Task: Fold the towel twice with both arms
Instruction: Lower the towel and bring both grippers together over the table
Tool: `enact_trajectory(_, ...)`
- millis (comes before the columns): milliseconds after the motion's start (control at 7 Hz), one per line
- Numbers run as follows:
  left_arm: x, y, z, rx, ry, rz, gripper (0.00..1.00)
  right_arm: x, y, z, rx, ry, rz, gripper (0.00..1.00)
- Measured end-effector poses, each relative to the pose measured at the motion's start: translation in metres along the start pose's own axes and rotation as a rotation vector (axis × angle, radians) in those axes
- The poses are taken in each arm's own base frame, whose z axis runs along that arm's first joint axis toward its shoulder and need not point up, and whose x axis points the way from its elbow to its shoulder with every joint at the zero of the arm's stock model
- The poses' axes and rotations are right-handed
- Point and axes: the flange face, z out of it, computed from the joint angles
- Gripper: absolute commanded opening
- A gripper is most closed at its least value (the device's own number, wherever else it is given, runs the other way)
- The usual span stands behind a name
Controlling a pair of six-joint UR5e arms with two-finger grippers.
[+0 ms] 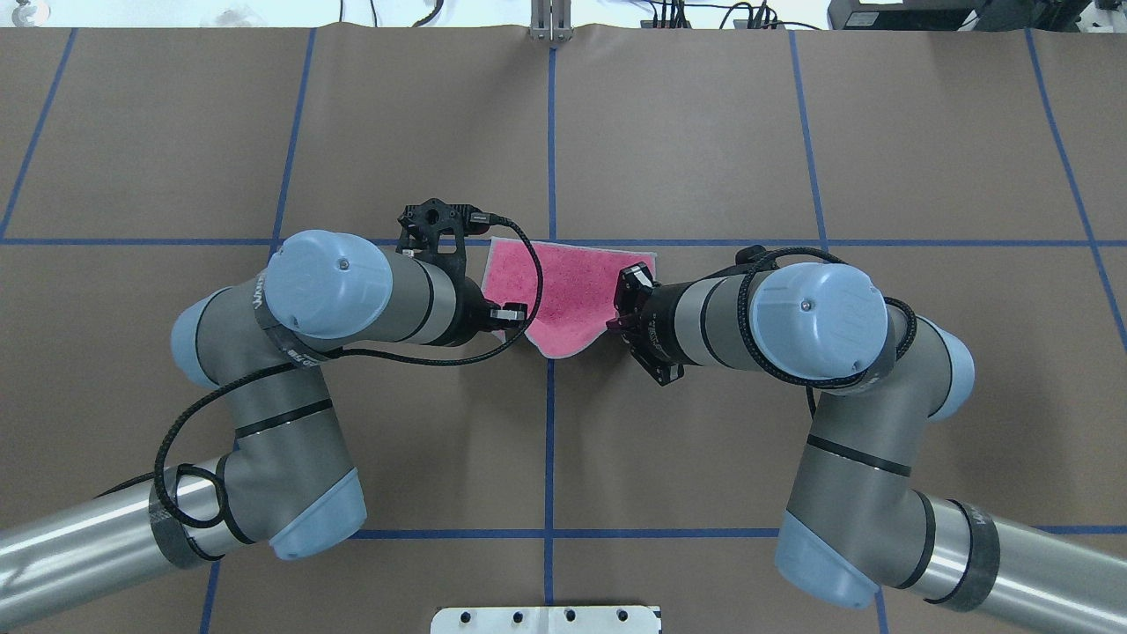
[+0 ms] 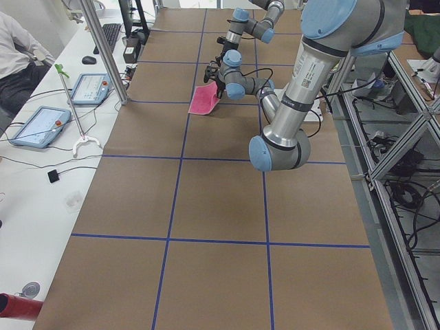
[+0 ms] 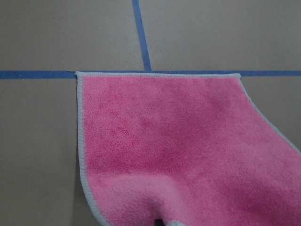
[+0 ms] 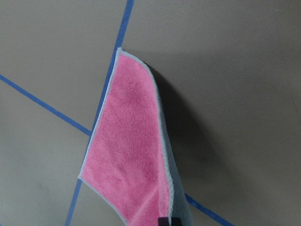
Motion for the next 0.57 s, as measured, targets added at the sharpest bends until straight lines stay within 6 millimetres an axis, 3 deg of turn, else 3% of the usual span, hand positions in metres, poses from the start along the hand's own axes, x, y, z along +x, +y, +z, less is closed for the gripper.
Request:
enact_trajectory(286,-0.018,0.007,-0.015,-0.003,0.002,0.053,0.0,0.003,0.0,0.001,0.001,0.005,-0.004,0.0)
enact_trajectory(571,-0.018,0.008,-0.019,-0.001,0.007,0.06,0.0,0.005,0.003,0.003,-0.002,0.01,-0.014,0.0)
